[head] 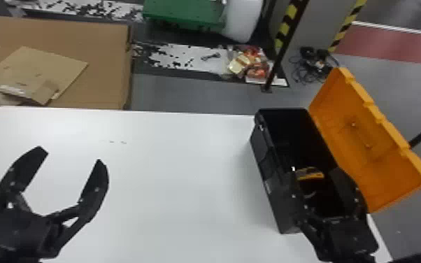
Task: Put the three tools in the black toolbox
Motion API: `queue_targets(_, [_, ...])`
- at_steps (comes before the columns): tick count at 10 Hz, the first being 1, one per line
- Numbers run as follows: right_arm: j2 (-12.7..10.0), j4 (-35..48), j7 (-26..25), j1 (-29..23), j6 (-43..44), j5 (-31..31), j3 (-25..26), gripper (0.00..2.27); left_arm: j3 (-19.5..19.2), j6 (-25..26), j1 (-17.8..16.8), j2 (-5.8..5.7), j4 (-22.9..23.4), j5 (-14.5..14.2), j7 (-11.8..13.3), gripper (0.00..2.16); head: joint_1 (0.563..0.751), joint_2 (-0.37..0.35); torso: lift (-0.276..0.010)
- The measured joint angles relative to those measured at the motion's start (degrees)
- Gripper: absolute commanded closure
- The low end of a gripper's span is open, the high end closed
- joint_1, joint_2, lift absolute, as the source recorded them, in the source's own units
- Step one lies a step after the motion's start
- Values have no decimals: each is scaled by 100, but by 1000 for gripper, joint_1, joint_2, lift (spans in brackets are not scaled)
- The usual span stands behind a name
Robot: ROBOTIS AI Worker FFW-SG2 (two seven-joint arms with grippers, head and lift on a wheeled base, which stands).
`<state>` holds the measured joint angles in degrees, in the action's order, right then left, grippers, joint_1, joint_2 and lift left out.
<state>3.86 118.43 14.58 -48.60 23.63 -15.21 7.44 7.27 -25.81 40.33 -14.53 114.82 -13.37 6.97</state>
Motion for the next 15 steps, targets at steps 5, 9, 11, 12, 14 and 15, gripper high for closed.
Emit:
queue_targets(5, [46, -94, -1427, -30, 541, 1285, -1234, 93, -13, -777, 318, -125, -139, -101, -477, 83, 695, 13, -55])
queue_targets(9, [114, -34, -1520, 139, -219, 1473, -1527, 97, -447, 124, 617, -50, 116, -443, -687, 83, 695, 133, -55])
queue_targets(11, [119, -32, -1871, 268, -655, 1660, -1737, 100, -420, 571, 639, -32, 249, -443, -961, 83, 695, 148, -55])
queue_targets(12, [125, -35, -1907, 322, -793, 1664, -1772, 103, -402, 789, 608, -27, 260, -452, -956, 83, 695, 149, -55])
queue_targets(14, [170, 2, -1982, 372, -894, 1582, -1767, 103, -376, 1305, 493, 2, 287, -471, -952, 83, 695, 134, -55])
queue_targets(15, [198, 28, -1993, 365, -896, 1526, -1735, 103, -366, 1375, 466, 7, 330, -476, -952, 83, 695, 122, -55])
